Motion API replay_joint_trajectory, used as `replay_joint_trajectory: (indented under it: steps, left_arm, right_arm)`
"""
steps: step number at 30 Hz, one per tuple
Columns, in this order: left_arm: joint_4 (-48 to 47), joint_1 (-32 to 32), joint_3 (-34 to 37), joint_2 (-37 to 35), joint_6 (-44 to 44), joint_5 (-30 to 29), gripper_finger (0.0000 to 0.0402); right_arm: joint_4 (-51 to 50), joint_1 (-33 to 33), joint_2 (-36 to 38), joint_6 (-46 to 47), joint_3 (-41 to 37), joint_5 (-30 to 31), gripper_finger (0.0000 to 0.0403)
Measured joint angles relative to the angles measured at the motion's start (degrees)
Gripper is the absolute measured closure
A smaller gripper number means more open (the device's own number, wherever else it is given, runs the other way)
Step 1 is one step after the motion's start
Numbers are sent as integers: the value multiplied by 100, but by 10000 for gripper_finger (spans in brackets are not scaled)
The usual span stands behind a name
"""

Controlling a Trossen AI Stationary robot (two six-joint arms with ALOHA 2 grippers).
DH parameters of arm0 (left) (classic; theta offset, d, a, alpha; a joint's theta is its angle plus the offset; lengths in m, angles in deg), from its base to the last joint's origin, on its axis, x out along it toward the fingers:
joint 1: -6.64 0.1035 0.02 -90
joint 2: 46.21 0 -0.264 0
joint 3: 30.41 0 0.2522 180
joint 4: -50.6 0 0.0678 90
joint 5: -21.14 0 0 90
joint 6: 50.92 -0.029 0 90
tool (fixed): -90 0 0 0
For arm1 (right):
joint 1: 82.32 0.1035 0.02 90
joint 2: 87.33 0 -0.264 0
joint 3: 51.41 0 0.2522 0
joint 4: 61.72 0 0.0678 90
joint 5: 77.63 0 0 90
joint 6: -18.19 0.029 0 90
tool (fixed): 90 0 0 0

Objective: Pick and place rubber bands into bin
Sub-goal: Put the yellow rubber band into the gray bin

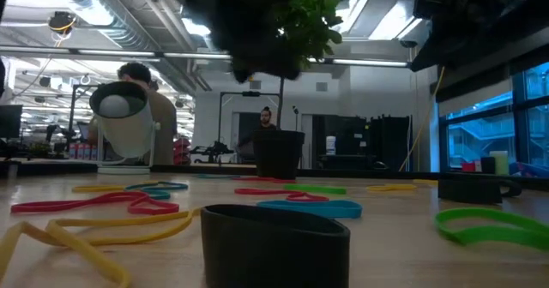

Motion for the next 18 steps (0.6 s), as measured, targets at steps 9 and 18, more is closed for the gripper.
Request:
replay_joint_trajectory:
  steps: [9,18]
  left_arm:
    - [33,-6,1337,-1676,-153,-596,400]
    - [260,-6,2361,-3044,-188,-1297,400]
  right_arm:
    - [427,0,-280,22,0,2,398]
    - [548,1,-533,181,0,2,398]
